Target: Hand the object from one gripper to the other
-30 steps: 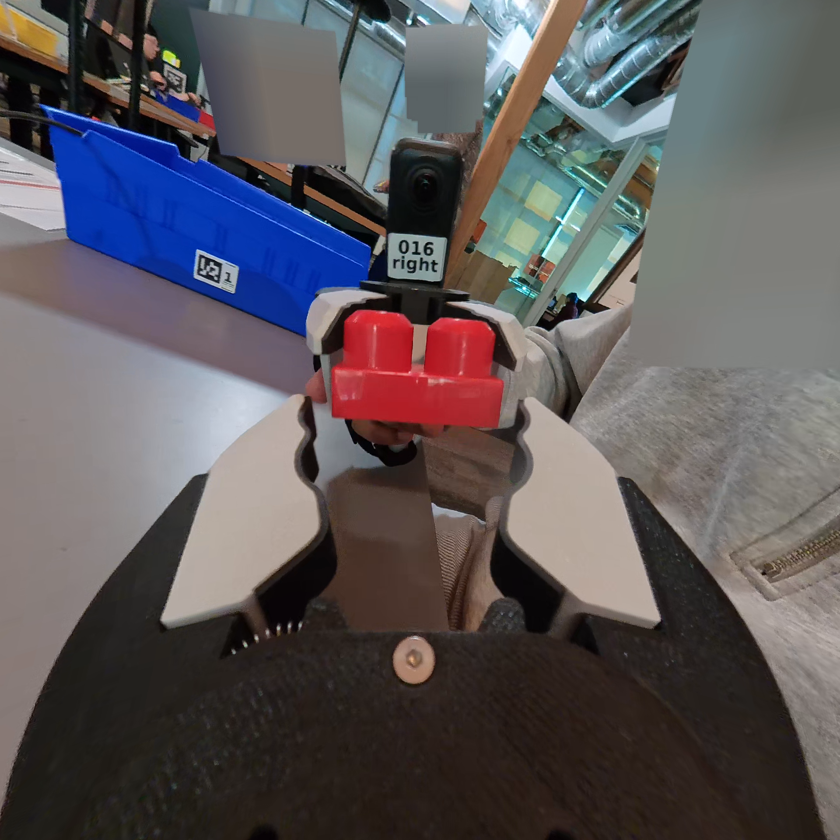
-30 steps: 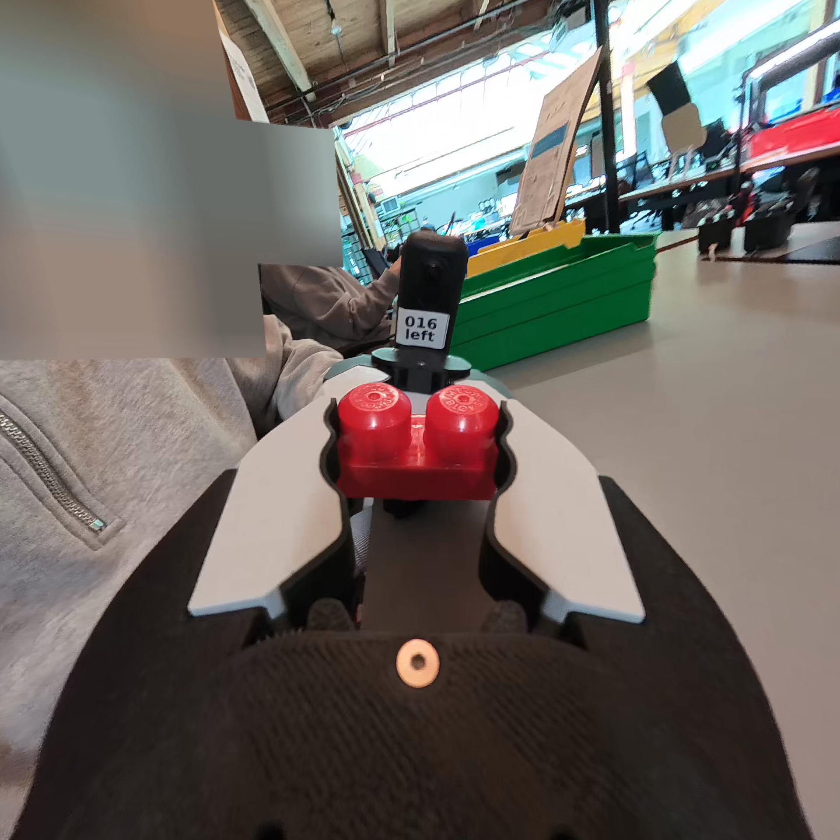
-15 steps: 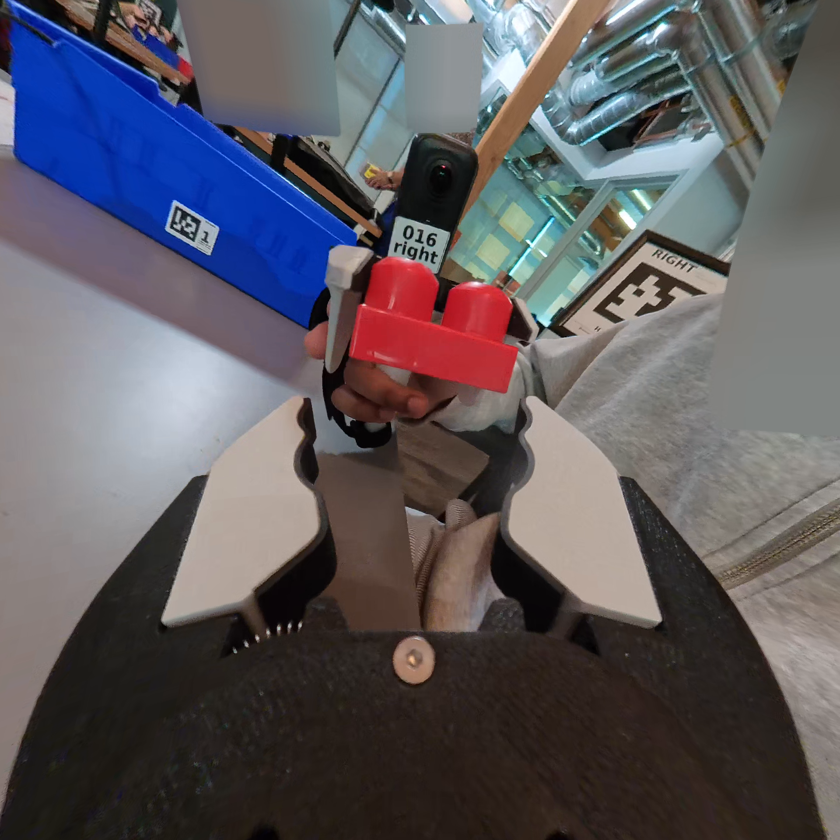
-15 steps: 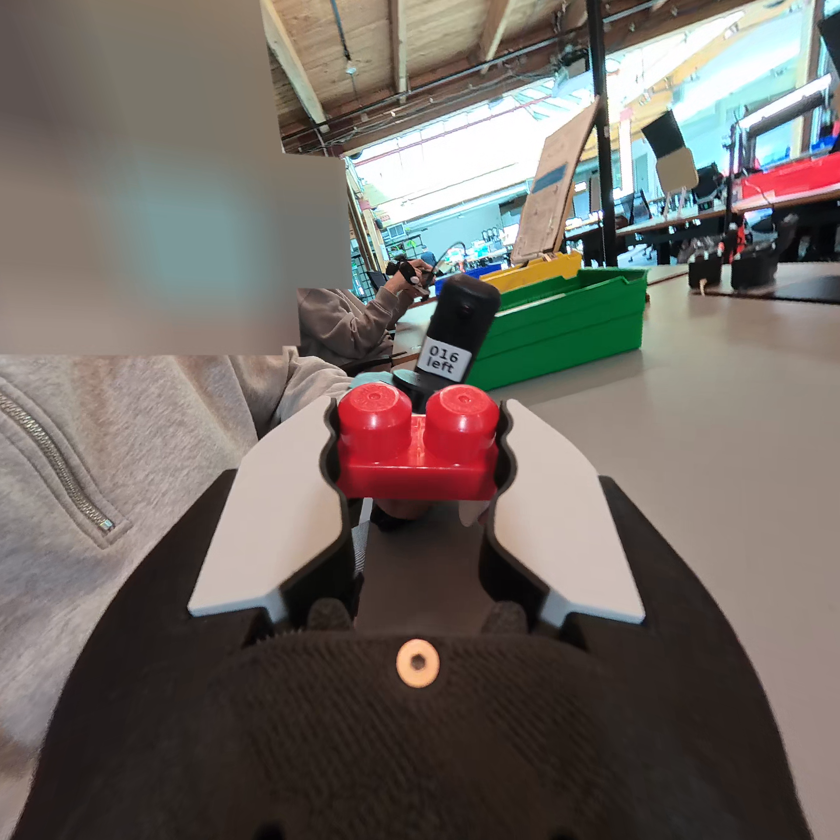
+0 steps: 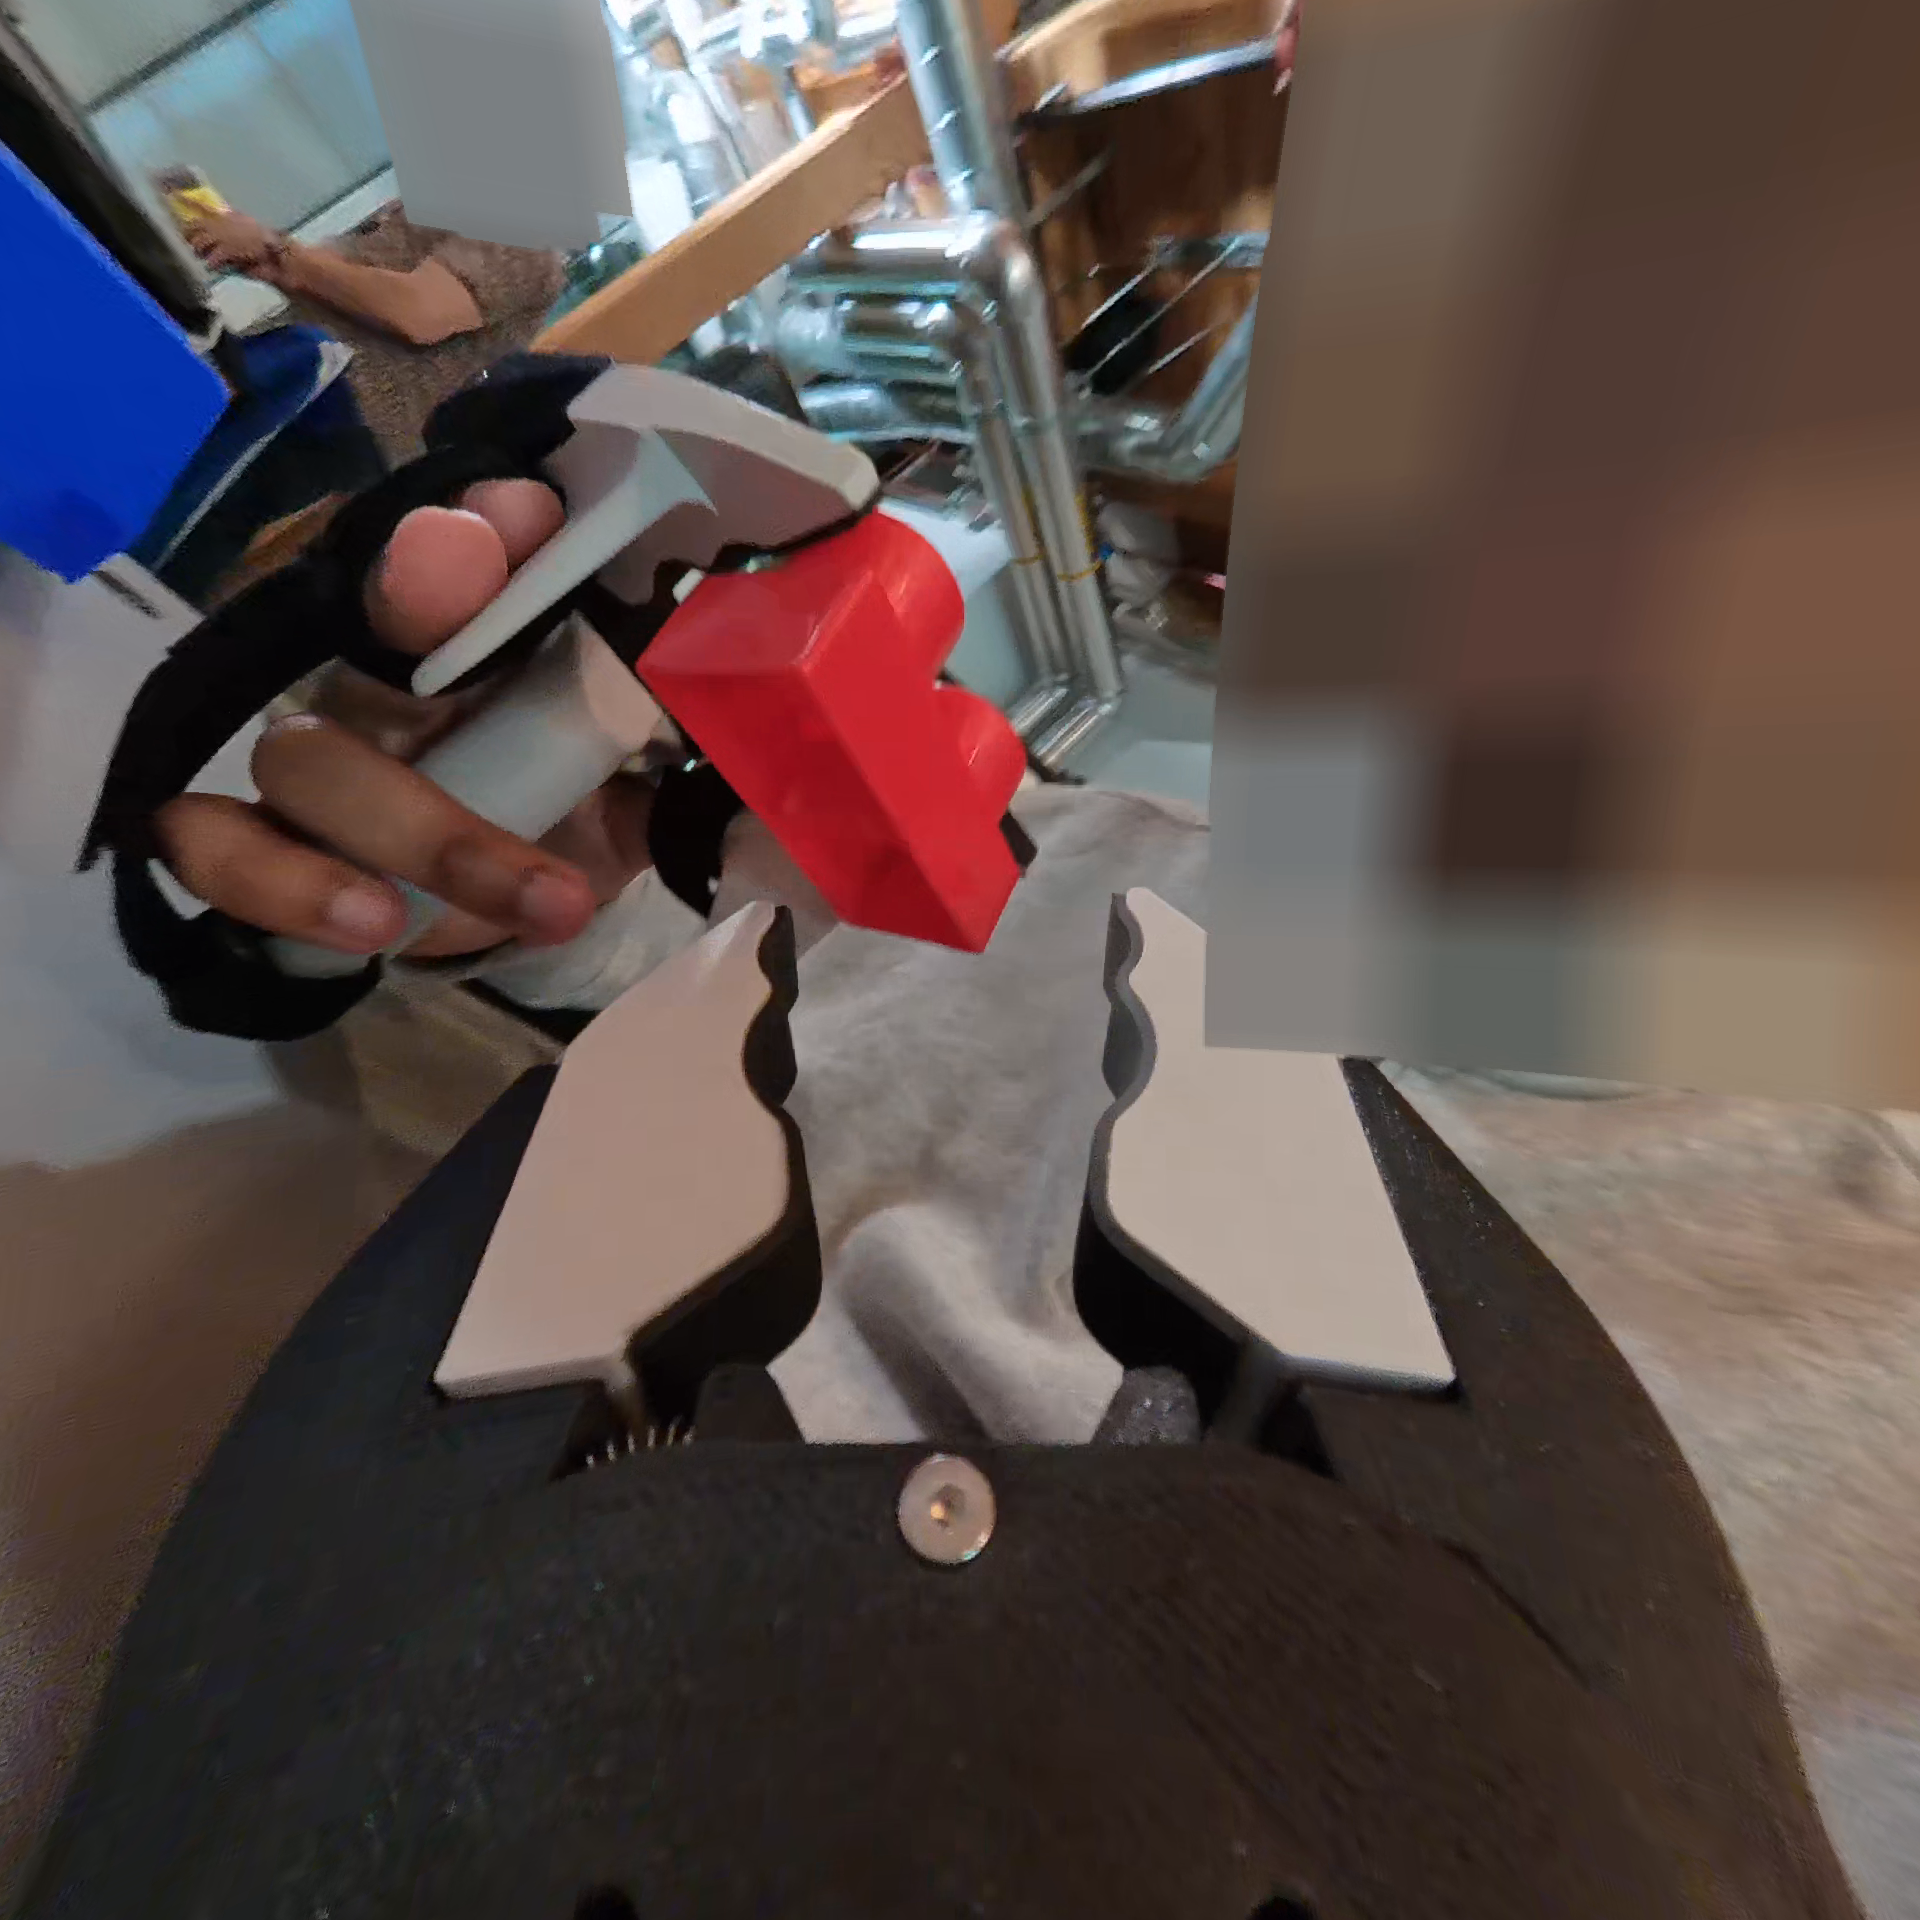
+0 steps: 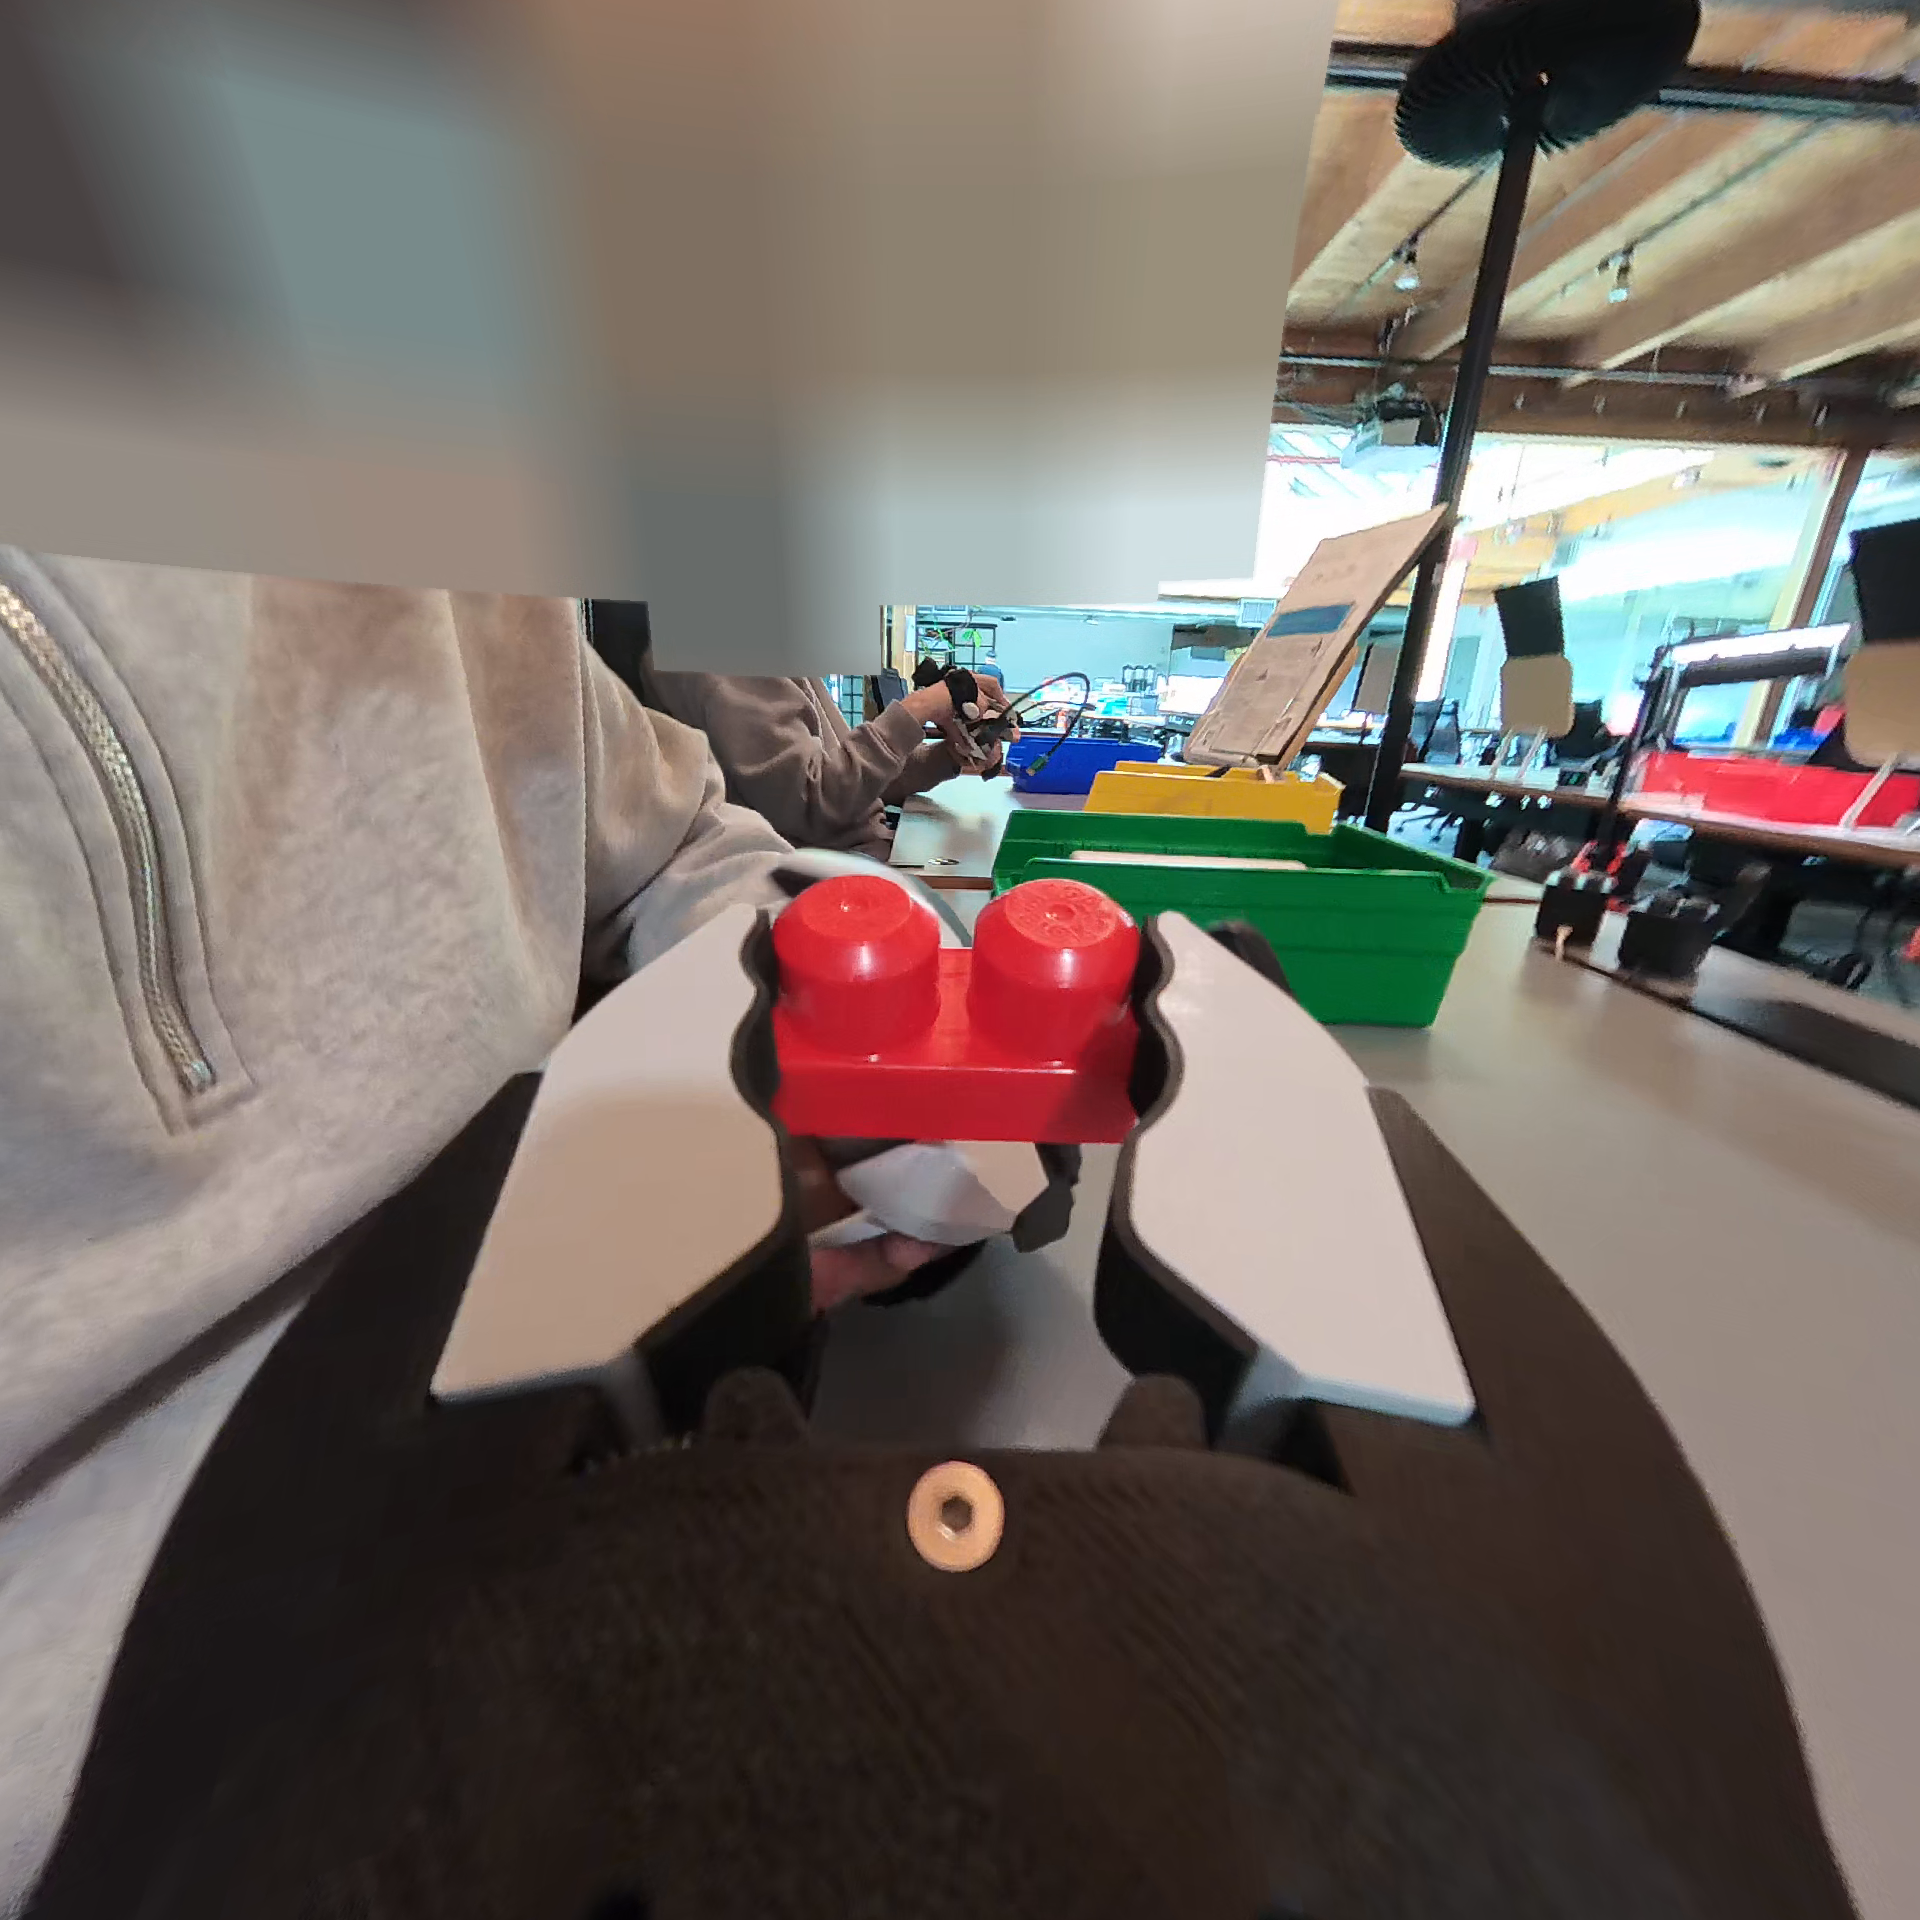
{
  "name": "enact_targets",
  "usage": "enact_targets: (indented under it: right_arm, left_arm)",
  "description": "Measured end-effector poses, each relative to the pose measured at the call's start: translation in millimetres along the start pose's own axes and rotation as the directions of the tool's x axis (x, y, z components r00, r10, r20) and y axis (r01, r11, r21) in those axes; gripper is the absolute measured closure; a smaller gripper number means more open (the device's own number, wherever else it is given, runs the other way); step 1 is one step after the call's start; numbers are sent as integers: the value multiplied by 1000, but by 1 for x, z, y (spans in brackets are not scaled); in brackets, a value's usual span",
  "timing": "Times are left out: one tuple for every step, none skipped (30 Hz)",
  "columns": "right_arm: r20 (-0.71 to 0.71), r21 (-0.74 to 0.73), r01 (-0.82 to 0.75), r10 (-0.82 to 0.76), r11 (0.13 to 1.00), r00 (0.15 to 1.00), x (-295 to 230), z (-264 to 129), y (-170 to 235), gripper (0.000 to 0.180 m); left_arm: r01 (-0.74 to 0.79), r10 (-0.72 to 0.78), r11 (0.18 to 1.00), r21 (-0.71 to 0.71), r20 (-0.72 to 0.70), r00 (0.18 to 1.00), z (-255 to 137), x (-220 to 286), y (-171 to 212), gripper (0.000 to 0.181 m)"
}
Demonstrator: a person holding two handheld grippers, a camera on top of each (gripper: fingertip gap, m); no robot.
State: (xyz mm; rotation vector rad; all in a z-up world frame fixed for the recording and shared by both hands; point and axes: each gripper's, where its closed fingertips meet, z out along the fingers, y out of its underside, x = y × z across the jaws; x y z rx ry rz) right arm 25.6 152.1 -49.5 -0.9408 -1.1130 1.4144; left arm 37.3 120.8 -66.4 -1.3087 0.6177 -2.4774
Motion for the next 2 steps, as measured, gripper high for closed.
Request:
enact_targets:
  right_arm:
    - [1, 0, 17, -17, 1000, 1000, -1, 1, 0, 112]
    - [1, 2, 29, -30, 1000, 1000, -2, 3, -1, 112]
  left_arm:
    - [25, -24, 999, 29, -26, 999, 0, 2, -3, 124]
    - [53, -50, 997, 59, -48, 998, 0, 4, -6, 124]
